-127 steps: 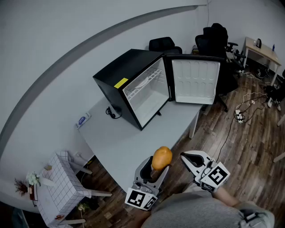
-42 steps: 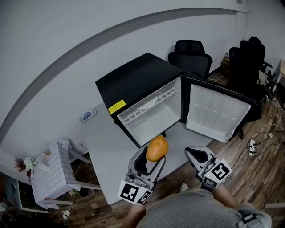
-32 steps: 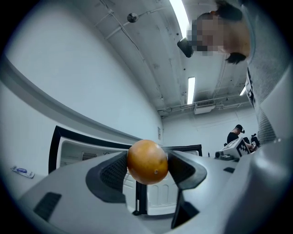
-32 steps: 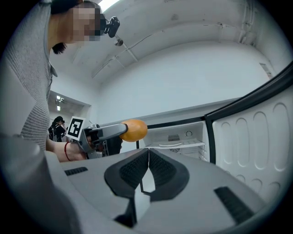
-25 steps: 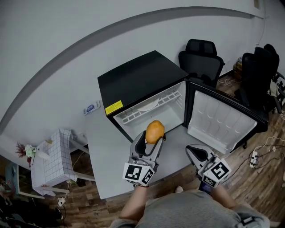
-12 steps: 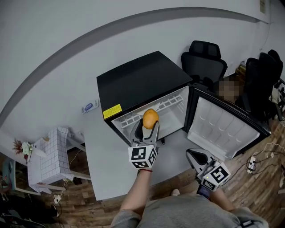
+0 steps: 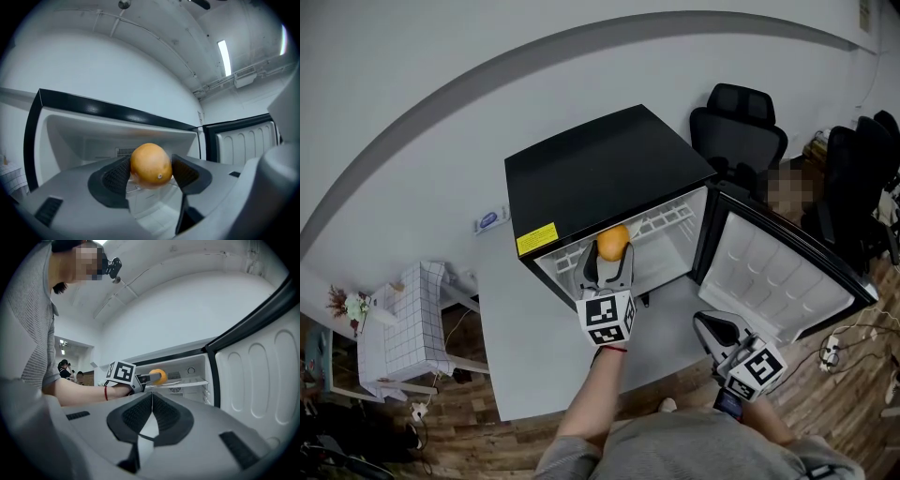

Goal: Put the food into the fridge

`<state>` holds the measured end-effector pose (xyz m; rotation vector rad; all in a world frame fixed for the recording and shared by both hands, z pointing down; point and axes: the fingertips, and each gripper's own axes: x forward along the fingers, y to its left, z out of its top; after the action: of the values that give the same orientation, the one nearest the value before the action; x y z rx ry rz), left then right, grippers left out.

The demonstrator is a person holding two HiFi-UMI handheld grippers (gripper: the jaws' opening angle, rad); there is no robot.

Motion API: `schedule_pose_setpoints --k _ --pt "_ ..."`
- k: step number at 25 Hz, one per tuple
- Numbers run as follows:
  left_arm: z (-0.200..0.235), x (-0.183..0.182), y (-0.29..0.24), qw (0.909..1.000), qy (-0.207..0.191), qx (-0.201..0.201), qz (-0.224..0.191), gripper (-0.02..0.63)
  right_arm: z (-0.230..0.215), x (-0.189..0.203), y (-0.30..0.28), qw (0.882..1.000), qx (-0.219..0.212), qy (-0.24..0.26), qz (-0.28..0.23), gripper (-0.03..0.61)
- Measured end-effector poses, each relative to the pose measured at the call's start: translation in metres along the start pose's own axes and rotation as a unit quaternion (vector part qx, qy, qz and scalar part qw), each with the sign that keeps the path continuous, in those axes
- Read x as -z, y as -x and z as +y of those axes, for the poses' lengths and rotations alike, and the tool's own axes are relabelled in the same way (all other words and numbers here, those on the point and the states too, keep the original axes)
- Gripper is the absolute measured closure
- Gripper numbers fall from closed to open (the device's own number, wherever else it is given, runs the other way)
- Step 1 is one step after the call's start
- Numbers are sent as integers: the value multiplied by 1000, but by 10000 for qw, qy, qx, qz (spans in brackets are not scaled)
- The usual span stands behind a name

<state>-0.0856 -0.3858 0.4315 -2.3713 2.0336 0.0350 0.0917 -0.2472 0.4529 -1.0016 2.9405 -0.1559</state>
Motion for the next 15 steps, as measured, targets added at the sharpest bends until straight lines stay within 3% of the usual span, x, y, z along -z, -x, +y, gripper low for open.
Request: schedule_pose_setpoints --k 15 --pt "9 -2 -22 9996 -269 -90 -36 325 -7 -6 -26 9998 -132 118 -45 568"
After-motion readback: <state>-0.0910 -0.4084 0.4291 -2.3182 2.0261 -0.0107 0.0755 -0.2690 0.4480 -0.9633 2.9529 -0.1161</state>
